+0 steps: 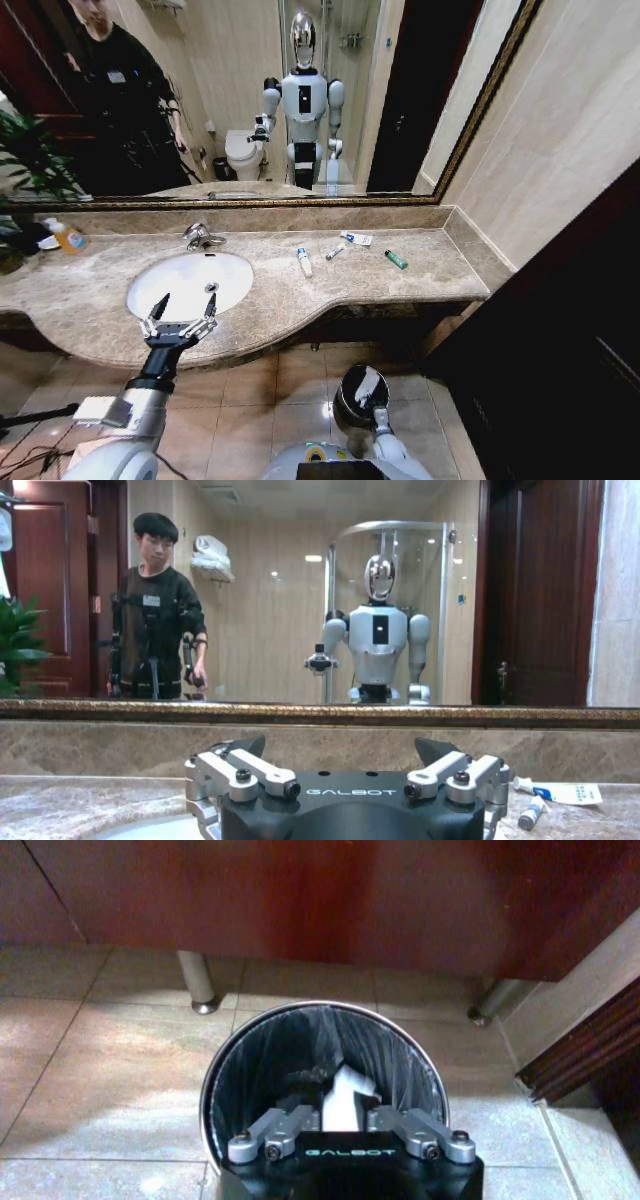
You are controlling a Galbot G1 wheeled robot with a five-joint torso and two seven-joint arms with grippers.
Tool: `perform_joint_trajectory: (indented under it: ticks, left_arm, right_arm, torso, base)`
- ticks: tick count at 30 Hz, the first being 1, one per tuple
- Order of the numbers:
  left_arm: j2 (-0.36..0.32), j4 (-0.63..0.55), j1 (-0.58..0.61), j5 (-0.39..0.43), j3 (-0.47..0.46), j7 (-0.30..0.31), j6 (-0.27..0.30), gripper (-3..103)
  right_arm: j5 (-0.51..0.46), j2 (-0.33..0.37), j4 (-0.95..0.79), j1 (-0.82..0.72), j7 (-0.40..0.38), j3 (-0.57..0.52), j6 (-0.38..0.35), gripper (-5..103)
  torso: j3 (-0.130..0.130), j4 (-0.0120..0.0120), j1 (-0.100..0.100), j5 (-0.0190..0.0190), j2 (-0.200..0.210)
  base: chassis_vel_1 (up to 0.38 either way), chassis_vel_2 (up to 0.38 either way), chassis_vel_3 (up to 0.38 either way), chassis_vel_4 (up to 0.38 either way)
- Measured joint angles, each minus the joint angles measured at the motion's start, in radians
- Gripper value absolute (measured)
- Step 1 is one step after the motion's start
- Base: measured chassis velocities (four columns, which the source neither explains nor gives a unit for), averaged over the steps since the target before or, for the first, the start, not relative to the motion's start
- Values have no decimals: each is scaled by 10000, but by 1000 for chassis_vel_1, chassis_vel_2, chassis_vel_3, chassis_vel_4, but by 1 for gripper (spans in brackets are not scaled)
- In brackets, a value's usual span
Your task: Pick up the trash from the sink and place it in the trash bin.
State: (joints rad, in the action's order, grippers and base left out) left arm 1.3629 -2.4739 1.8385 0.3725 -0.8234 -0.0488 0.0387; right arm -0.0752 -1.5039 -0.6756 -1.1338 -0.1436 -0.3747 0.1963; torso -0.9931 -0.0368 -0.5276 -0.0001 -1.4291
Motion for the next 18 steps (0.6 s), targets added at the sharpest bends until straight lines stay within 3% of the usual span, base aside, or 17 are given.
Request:
perform_joint_trajectory:
  ticks: [6,11,15,17,18]
  left_arm:
    - [0,0,0,0,0,0,0,100]
    - [0,0,0,0,0,0,0,100]
    - [0,0,0,0,0,0,0,100]
    - [0,0,0,0,0,0,0,100]
    - [0,0,0,0,0,0,0,100]
  right_arm:
    - [-23,64,-166,-87,-60,-32,41,46]
    - [-69,119,-339,-205,-110,-46,43,57]
    - [-96,128,-506,-319,-196,-49,43,79]
    - [-97,123,-534,-339,-214,-49,43,79]
    - [-97,115,-576,-367,-235,-49,44,84]
  torso:
    - [0,0,0,0,0]
    - [0,0,0,-1,0]
    - [0,0,0,0,0]
    - [0,0,0,0,0]
    - [0,0,0,0,0]
  base:
    - [0,0,0,0]
    - [0,0,0,0]
    - [0,0,0,0]
    - [0,0,0,0]
    - [0,0,0,0]
